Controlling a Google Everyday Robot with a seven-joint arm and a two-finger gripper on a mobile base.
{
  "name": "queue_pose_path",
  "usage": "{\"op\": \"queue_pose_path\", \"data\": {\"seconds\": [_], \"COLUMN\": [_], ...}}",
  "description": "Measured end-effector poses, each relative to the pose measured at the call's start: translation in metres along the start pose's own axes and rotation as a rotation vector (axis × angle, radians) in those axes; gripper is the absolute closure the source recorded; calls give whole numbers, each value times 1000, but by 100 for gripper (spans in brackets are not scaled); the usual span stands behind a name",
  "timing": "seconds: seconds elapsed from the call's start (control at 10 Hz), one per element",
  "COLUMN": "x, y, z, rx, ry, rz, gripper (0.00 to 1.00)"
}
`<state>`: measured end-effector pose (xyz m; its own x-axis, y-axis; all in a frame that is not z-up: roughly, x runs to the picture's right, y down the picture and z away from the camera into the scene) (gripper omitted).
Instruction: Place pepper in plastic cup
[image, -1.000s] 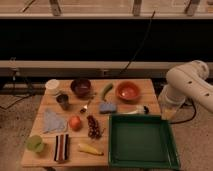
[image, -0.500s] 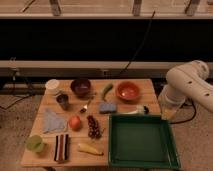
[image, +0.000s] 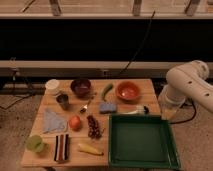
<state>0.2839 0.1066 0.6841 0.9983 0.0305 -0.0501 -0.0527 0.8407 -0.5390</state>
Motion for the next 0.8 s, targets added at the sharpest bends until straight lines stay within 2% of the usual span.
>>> {"op": "queue_pose_path", "data": {"seconds": [0.6,0.8], "x": [0,-5], "y": [-1,-7], "z": [0,4], "rx": [1,-6], "ry": [0,-18], "rz": [-1,-36], "gripper": [35,35]}}
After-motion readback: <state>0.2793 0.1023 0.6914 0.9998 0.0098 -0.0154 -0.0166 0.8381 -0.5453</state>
